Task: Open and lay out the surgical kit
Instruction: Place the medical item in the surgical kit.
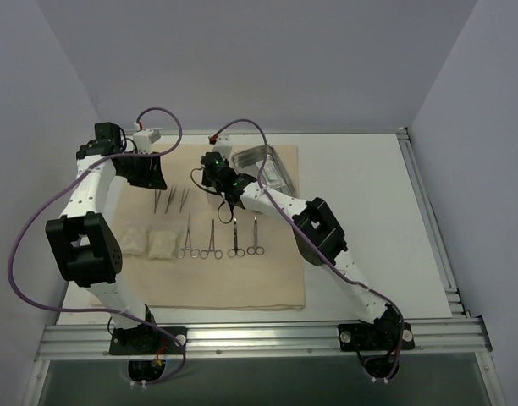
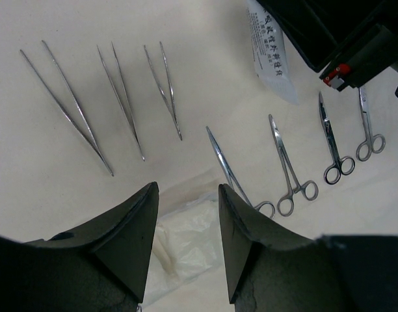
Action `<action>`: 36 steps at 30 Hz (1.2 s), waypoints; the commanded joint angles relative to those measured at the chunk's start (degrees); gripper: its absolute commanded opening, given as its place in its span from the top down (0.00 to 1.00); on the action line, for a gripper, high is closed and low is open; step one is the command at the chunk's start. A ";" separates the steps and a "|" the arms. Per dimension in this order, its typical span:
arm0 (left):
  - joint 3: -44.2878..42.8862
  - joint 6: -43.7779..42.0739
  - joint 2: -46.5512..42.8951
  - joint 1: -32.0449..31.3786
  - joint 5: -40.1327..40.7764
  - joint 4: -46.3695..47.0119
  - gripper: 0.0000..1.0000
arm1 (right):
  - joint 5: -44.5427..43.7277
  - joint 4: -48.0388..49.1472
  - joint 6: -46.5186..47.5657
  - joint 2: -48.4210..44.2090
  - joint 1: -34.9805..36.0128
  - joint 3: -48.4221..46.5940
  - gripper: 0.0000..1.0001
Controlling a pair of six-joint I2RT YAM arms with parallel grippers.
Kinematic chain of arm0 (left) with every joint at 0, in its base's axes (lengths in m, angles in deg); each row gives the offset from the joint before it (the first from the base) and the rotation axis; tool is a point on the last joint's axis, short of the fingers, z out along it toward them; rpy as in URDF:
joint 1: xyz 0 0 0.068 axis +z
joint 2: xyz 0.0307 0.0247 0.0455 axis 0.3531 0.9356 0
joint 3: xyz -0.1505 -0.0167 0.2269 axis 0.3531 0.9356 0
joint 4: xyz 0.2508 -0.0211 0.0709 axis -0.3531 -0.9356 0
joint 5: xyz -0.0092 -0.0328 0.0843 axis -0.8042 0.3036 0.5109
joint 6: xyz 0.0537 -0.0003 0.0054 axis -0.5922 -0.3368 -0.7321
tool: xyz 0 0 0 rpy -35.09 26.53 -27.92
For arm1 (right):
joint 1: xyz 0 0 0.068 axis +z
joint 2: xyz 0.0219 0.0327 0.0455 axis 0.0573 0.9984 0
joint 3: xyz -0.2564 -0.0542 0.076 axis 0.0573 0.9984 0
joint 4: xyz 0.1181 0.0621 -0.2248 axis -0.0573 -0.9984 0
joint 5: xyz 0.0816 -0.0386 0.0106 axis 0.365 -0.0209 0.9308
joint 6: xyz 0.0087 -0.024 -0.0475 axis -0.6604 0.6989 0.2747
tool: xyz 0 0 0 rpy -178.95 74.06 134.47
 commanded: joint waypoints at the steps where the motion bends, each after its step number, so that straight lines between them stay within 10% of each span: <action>1: 0.05 -0.72 -0.37 0.27 -0.02 1.54 0.49 | -10.49 -1.26 1.56 1.50 0.81 -1.87 1.00; 36: 0.58 -2.66 -0.81 1.06 -0.10 0.48 0.49 | -11.30 0.68 -5.03 7.49 0.29 -4.42 0.75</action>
